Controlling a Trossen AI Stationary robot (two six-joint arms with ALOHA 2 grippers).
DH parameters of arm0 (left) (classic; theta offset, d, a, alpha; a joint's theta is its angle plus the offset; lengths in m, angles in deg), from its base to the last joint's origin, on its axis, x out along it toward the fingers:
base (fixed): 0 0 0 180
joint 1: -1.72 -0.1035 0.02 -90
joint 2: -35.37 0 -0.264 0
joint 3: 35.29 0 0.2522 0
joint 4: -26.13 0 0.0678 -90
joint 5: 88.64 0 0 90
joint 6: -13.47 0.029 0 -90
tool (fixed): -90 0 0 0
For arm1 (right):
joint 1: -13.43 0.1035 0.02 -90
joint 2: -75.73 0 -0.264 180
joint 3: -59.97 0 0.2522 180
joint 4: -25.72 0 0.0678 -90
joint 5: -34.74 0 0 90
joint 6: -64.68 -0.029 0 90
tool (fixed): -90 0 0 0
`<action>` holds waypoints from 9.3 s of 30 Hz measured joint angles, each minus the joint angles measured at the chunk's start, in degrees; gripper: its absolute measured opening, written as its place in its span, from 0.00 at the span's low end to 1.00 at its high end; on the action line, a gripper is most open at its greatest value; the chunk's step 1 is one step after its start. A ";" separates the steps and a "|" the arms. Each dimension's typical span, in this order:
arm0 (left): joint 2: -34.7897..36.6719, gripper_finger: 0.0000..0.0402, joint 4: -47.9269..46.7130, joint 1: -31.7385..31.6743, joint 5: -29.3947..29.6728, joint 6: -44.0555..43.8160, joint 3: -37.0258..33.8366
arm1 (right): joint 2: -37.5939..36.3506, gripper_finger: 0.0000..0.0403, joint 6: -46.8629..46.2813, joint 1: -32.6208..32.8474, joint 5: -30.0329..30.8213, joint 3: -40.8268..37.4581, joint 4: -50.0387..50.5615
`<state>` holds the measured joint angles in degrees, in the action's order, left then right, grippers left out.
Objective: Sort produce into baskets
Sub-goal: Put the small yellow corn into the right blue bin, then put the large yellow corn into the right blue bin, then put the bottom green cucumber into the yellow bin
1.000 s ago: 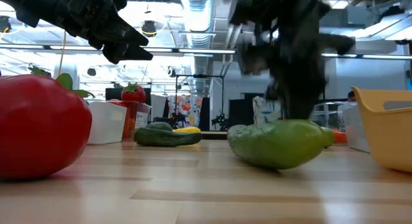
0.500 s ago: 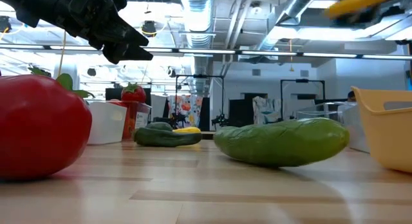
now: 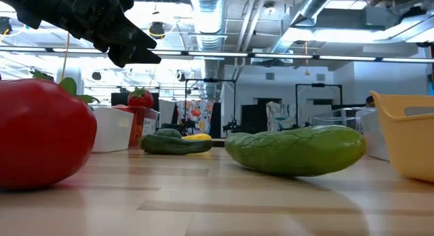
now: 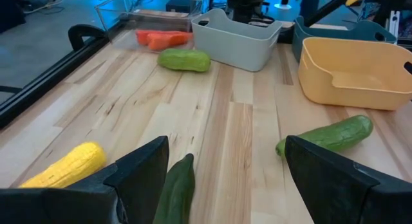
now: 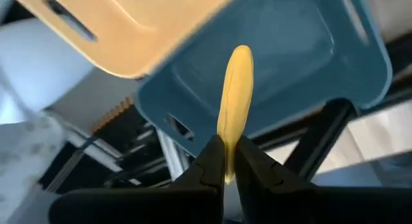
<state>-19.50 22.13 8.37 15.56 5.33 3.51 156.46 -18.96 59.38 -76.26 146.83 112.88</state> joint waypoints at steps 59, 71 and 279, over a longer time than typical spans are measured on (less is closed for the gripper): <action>-51.35 0.74 -42.82 -27.61 -9.25 40.95 50.90 | 4.71 0.44 24.16 -7.18 14.22 0.00 0.62; -53.60 0.68 -42.06 -27.86 -10.59 41.94 50.93 | 4.69 0.44 24.35 -8.28 15.13 0.00 0.25; -36.49 0.57 -20.53 4.24 -17.65 13.55 48.62 | -32.41 0.61 -26.93 5.55 -2.65 -38.31 -47.12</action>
<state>-55.99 1.59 12.61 -2.09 18.88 52.13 124.05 -45.88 64.93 -78.91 108.52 65.76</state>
